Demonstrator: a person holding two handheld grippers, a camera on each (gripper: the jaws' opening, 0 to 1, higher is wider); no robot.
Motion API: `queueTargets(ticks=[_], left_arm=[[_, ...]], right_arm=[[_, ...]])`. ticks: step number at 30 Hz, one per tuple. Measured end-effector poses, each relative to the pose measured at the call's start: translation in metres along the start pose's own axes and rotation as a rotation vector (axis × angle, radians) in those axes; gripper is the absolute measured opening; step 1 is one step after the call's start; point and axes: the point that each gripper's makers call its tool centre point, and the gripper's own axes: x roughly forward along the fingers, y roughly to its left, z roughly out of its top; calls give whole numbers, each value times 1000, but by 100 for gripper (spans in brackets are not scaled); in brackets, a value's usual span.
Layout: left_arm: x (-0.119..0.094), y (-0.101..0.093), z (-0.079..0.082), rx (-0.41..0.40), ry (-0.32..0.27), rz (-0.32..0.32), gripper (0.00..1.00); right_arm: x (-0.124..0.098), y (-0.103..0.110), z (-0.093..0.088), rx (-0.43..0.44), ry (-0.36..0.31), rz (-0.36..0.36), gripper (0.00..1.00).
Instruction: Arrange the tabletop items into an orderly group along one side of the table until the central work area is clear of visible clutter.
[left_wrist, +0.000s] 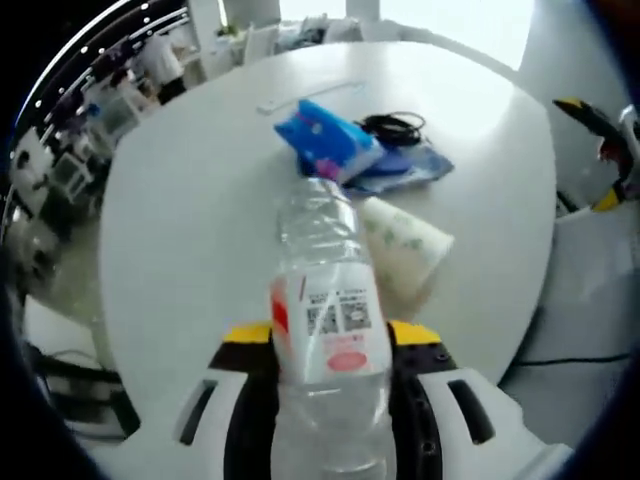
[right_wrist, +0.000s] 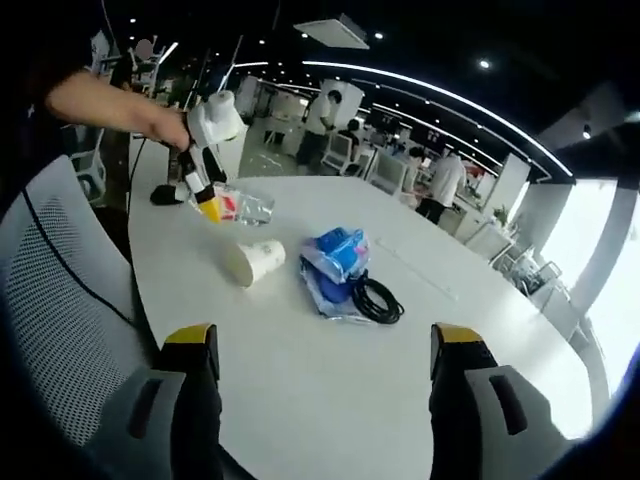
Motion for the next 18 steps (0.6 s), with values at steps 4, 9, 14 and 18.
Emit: queueTargets(ticks=[4,9,14,18], left_arm=[[-2,-5,-5,1,5,-5,38],[-5,-12,-11,0,10,-15,38],[-2,-16,-22,-11,30,-25,38],[-2,-22,-33,-28,46,-41,37]], right_arm=[[8,10,9,-17,-26,28,87],[18,21,17,-39,-44,61,86],[28,33,27,-50,-70,93,85],[37,44,36,-55,-97,120,84]])
